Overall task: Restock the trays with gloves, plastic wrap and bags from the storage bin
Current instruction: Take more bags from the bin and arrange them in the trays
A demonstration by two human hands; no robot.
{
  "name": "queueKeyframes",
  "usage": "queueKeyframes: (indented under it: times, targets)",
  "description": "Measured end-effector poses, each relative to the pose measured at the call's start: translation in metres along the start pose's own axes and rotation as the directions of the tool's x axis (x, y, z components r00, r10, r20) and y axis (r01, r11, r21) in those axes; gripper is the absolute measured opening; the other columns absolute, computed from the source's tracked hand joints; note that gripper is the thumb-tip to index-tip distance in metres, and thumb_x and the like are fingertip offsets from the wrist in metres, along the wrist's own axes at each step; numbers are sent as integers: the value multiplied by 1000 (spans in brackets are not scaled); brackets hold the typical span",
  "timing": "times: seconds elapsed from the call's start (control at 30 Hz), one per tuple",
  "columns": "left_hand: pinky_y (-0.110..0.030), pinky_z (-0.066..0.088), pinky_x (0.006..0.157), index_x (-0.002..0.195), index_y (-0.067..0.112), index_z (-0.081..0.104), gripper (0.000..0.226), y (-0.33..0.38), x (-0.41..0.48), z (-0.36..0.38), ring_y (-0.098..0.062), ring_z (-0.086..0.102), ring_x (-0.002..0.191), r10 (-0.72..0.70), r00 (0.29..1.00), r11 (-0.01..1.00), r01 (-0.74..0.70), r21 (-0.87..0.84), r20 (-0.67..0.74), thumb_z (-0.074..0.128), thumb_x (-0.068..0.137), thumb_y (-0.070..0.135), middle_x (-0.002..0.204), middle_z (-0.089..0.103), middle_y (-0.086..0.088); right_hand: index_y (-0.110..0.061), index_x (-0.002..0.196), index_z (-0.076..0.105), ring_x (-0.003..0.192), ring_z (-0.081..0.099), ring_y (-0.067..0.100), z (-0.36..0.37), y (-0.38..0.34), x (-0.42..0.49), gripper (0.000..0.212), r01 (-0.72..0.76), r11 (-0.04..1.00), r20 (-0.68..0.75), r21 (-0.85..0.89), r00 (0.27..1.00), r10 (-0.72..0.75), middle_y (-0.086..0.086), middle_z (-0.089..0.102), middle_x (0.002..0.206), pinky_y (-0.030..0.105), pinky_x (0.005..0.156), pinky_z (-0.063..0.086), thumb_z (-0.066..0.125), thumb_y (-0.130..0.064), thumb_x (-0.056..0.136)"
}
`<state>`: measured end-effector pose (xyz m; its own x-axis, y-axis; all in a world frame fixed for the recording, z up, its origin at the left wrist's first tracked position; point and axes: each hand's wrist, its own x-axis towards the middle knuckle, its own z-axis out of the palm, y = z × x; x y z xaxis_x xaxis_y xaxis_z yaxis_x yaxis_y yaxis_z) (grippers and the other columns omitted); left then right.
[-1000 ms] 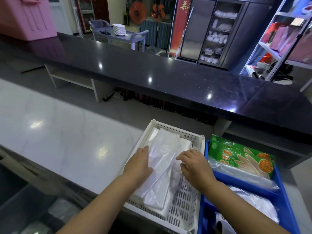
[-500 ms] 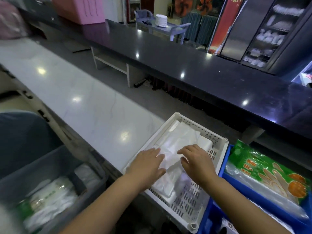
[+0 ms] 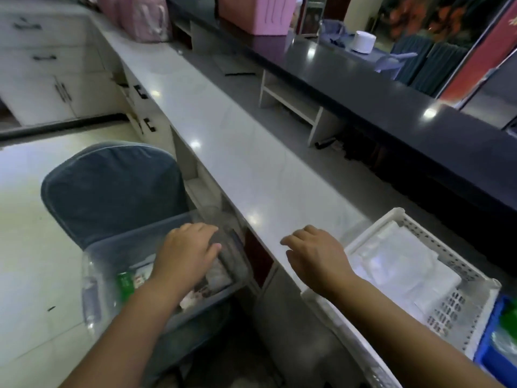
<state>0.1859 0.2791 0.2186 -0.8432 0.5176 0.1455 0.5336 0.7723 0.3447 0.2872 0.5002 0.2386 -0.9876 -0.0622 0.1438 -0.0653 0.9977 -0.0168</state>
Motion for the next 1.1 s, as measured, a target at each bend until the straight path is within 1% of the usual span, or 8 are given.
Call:
queueKeyframes:
  times: [0.17, 0.33, 0.57, 0.63, 0.7, 0.77, 0.97, 1.1]
  targets:
    - [-40, 49, 77, 106, 12, 68, 29, -114, -13, -28, -32, 64, 94, -127, 991, 991, 124, 59, 48, 69, 79, 22, 102, 72, -8, -17, 95, 67, 87, 58, 27, 36, -71, 72, 28, 71, 997, 107, -15, 992, -69, 3, 68, 92, 40, 72, 49, 41, -23, 88]
    - [-39, 52, 69, 96, 9, 71, 22, -202, -18, -46, -34, 65, 84, -243, 966, 967, 234, 103, 90, 66, 76, 19, 93, 73, -12, -14, 68, 60, 63, 56, 28, 74, -128, 129, 9, 136, 990, 207, -41, 970, -125, 6, 63, 66, 38, 53, 48, 64, -16, 76]
    - [-36, 50, 68, 102, 10, 69, 24, -266, -21, -49, -32, 64, 83, -346, 933, 936, 336, 101, 101, 66, 80, 20, 98, 72, -11, -16, 52, 56, 44, 54, 24, 128, -159, 177, 29, 245, 966, 376, -80, 905, -198, 3, 57, 48, 25, 38, 40, 84, -14, 45]
    - [-36, 49, 69, 103, 11, 68, 23, -281, -22, -42, -30, 64, 84, -389, 916, 920, 381, 90, 100, 64, 82, 21, 99, 71, -10, -15, 58, 63, 49, 58, 25, 152, -162, 190, 25, 280, 956, 451, -87, 867, -213, 5, 61, 53, 26, 41, 45, 84, -15, 46]
    - [-36, 49, 72, 105, 13, 67, 24, -294, -23, -31, -28, 63, 88, -432, 896, 901, 424, 91, 106, 60, 85, 24, 101, 71, -8, -14, 89, 66, 79, 62, 27, 183, -162, 200, 16, 293, 955, 539, -52, 813, -220, 8, 68, 84, 34, 63, 52, 67, -19, 74]
    - [-36, 49, 74, 110, 17, 65, 27, -305, -22, -15, -25, 62, 90, -458, 880, 888, 448, 101, 123, 56, 87, 27, 104, 70, -5, -15, 107, 60, 99, 57, 28, 221, -163, 210, 24, 324, 946, 599, -6, 759, -256, 8, 64, 106, 36, 78, 47, 48, -20, 86]
    - [-35, 48, 71, 105, 18, 65, 24, -330, -11, 36, -23, 59, 87, -546, 820, 837, 531, 131, 171, 53, 86, 28, 98, 69, -2, -15, 98, 62, 92, 62, 28, 329, -178, 234, 21, 328, 926, 693, 188, 623, -362, 13, 67, 102, 30, 74, 47, 50, -11, 82]
    - [-34, 48, 68, 105, 19, 66, 24, -340, -10, 78, -23, 61, 83, -560, 798, 829, 542, 139, 222, 55, 85, 27, 98, 70, -3, -17, 111, 59, 101, 60, 28, 406, -187, 237, 26, 339, 914, 722, 223, 572, -389, 11, 63, 114, 35, 86, 50, 50, -11, 87]
